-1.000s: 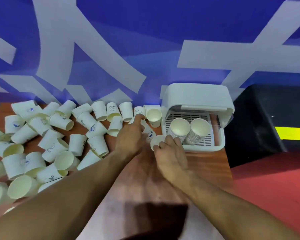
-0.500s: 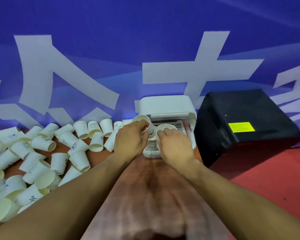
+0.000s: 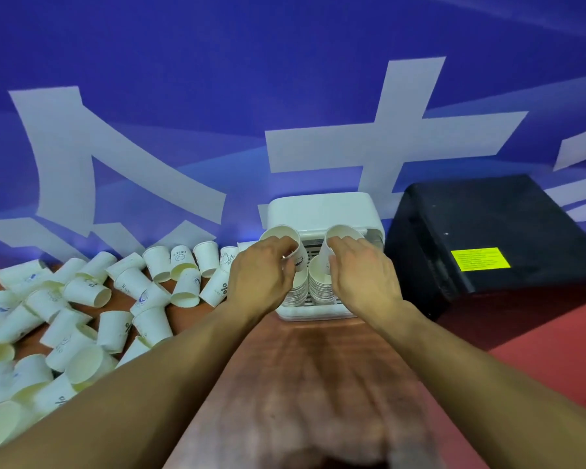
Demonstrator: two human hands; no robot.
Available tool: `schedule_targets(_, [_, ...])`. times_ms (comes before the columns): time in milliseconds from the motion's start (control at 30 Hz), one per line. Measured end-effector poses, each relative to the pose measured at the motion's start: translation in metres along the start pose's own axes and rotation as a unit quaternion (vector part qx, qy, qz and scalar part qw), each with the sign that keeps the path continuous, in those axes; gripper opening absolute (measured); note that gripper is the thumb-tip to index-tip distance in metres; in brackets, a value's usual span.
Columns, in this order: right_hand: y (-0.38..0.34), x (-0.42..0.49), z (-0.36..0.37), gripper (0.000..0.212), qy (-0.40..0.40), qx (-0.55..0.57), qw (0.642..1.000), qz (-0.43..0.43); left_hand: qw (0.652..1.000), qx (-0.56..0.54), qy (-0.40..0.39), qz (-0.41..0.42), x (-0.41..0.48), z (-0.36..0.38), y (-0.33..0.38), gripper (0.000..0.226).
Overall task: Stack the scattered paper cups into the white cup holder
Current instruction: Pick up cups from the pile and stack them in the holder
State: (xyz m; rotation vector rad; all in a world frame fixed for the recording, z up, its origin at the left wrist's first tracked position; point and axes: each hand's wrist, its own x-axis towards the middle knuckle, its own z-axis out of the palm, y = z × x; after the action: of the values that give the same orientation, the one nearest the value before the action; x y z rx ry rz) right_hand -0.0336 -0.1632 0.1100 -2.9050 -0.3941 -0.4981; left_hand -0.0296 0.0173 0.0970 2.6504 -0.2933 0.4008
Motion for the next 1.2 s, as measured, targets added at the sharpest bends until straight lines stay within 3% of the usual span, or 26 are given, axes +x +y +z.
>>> schedule_targets(433, [0.007, 0.004, 0.054, 0.016, -0.038, 0.003, 0.999, -0.038, 0.998, 0.015, -0.059, 0.003, 0.004, 0.033, -0.022, 0.017])
schedule_targets(700, [0.012, 0.005, 0.078, 0.015, -0.134, 0.052, 0.989, -0.029, 0.994, 0.025, -0.109, 0.006, 0.004, 0.044, -0.034, 0.015])
schedule_targets(933, [0.018, 0.008, 0.089, 0.026, -0.213, 0.076, 0.974, -0.032, 0.990, 0.014, -0.138, 0.014, 0.007, 0.060, -0.044, 0.034])
schedule_targets(1200, [0.018, 0.011, 0.093, 0.027, -0.236, 0.091, 0.967, -0.045, 0.987, 0.051, -0.149, 0.039, 0.009, 0.072, -0.048, 0.017])
